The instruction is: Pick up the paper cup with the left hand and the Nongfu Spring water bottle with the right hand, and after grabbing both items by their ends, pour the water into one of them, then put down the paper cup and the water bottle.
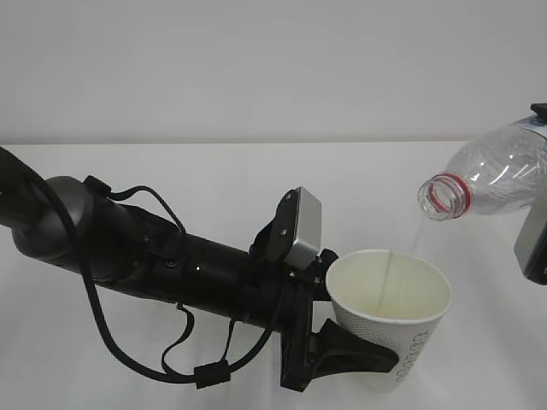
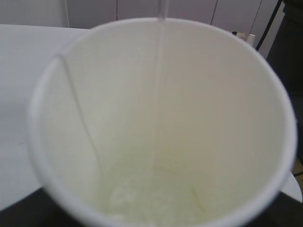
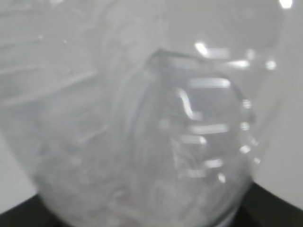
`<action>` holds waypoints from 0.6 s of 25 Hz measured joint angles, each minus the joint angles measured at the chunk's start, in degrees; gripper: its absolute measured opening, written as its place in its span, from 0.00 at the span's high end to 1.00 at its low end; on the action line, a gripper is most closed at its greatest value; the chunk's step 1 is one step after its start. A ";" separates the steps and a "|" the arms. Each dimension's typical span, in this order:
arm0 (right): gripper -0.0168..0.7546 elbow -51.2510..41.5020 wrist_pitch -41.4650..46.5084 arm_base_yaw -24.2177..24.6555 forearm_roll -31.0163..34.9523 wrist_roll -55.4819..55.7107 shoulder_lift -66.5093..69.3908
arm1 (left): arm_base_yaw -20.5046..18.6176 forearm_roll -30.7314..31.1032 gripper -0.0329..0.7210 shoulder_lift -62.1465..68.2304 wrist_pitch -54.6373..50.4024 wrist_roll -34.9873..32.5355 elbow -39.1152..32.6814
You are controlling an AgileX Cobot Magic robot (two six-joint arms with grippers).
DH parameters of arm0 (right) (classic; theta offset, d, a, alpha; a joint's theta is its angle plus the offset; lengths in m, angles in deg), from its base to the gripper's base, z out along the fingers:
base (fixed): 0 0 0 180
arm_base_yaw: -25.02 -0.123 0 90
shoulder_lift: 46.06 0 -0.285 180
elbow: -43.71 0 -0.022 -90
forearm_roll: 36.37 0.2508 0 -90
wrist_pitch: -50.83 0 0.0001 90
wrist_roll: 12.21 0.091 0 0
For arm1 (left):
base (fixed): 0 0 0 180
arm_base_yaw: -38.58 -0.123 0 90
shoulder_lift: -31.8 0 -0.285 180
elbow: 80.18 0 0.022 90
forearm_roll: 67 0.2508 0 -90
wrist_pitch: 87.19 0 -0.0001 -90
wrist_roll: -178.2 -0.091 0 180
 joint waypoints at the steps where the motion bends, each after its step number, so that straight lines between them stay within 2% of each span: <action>1: 0.40 0.00 0.00 0.00 0.00 0.00 0.00 | 0.00 0.00 0.26 0.00 0.00 0.00 0.00; 15: 0.40 0.00 -0.10 0.00 0.00 0.00 0.00 | 0.00 0.00 0.26 0.00 0.00 0.00 0.00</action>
